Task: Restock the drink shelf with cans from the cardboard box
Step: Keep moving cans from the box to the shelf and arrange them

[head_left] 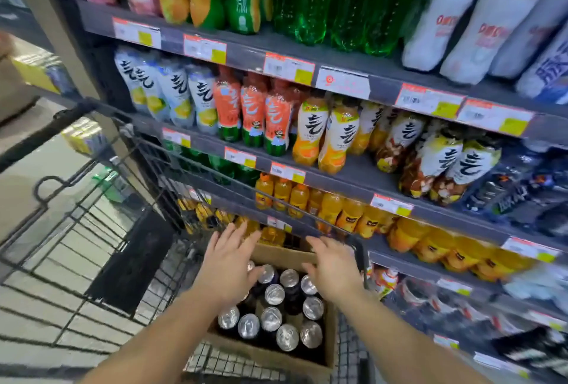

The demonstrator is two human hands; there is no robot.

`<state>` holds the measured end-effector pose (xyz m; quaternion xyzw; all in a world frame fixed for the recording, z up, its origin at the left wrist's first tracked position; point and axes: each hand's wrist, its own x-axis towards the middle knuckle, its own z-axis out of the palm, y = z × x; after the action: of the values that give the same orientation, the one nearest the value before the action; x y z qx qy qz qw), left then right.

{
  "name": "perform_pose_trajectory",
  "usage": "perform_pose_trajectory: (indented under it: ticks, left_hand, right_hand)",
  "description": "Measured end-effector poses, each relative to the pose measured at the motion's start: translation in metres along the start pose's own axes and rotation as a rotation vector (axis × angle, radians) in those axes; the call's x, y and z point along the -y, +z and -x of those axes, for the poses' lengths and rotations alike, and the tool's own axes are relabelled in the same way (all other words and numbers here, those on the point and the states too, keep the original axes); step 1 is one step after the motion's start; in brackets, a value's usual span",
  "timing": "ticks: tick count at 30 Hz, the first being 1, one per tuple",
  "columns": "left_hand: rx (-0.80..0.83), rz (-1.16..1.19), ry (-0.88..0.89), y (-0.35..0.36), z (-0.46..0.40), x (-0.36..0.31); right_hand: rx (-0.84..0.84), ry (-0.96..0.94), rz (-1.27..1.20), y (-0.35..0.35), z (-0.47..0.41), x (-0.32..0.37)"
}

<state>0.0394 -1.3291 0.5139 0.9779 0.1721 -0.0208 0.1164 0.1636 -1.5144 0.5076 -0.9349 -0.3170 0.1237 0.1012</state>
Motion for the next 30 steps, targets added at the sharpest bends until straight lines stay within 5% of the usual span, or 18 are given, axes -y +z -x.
perform_pose_trajectory:
  ticks: [18,30]
  left_hand:
    - [0.109,0.093,0.158,0.148,-0.047,0.076]
    - [0.065,0.080,0.132,0.172,-0.046,0.082]
  right_hand:
    - [0.125,0.139,0.031,0.188,-0.056,-0.031]
    - [0.095,0.128,0.115,0.203,-0.061,-0.035]
